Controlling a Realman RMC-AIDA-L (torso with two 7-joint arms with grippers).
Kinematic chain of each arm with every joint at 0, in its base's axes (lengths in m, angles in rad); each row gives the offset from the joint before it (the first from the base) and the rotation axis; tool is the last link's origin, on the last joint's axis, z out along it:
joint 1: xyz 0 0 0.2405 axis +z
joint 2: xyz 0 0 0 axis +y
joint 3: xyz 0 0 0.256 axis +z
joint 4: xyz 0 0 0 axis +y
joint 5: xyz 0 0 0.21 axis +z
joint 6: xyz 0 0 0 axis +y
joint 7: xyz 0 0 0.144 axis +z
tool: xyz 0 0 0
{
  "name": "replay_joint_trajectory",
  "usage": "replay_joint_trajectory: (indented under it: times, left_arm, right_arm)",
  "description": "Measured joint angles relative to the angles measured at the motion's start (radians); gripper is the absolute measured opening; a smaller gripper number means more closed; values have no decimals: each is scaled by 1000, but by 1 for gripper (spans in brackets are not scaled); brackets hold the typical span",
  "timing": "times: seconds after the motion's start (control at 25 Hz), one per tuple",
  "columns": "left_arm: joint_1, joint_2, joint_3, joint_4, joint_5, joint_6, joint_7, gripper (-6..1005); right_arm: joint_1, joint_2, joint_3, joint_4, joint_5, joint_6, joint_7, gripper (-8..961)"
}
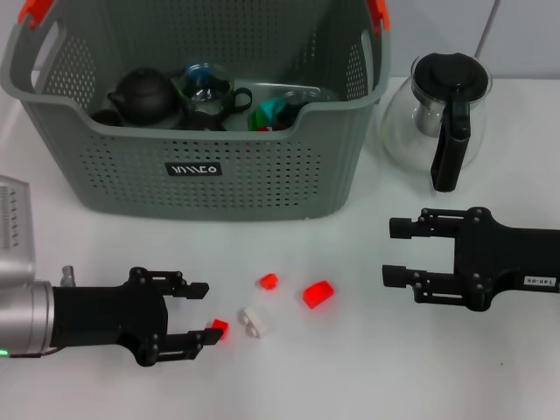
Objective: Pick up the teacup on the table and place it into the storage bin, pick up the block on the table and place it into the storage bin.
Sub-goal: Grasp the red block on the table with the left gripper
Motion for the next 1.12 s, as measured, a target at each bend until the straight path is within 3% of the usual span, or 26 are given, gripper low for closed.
replay_joint_trajectory:
  times: [0.4, 1.12]
  left_arm:
    - [-24, -5, 15, 22, 46, -71, -23, 529]
    - [-20, -8, 106, 39, 39, -147, -19, 529]
  right_arm:
    - [-3, 0, 0, 0, 0, 0, 0, 686]
    - [-3, 0, 0, 0, 2, 0, 0, 686]
